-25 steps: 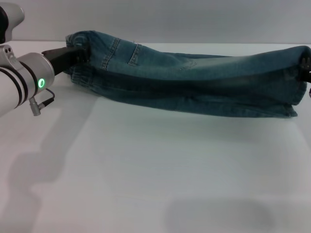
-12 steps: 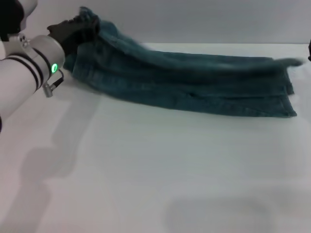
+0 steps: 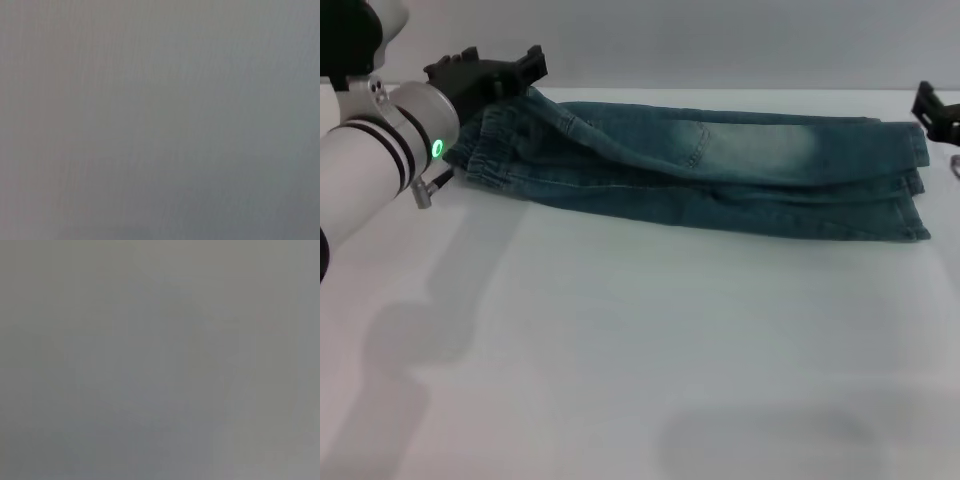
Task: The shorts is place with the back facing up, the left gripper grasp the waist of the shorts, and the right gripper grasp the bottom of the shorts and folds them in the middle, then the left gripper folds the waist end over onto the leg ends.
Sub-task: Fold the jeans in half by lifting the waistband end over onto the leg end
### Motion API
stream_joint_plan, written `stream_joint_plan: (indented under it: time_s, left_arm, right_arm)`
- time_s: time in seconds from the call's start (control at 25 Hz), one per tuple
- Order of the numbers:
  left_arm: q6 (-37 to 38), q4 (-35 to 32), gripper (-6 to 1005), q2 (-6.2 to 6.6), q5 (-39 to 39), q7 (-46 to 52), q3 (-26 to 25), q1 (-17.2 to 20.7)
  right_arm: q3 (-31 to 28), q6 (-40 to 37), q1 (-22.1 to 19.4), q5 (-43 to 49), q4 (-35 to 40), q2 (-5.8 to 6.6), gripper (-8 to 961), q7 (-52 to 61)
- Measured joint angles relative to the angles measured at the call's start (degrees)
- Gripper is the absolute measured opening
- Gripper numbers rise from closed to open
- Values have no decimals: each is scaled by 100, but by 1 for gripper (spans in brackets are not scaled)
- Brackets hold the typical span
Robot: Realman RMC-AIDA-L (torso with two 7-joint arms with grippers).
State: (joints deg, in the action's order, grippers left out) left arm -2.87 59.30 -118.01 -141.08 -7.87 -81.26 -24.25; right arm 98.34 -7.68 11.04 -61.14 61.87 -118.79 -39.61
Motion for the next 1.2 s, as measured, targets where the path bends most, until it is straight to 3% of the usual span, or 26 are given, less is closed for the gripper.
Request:
stream_joint_plan:
  time_s: [0.16,0.4,0.56,0.64,0.92,1.2]
  left_arm:
    - [-114,70,782,6,-36,-47,-2,157]
    - [-320,83,859,18,-37,-58,-75,261]
    - [-651,181,858,22,-41,-151,-182,318]
    - [-1133,59,857,15,-83,-277,-536,247]
    - [-1340,-232,855,18,-169,-288,-752,105]
    - [-1283,-992,852,22,-178,-347,-835,-362]
  right_arm:
    - [228,-26,-23,55,34,-1,578,-59]
    - [385,-35,-35,138,56,-9,614,-69]
    - [460,-30,-104,142,132,-8,614,-71]
    - [544,-25,-123,145,153,-7,614,-72]
    - [748,5,-166,147,199,-4,613,-73]
    - [928,20,-240,147,362,-4,613,-72]
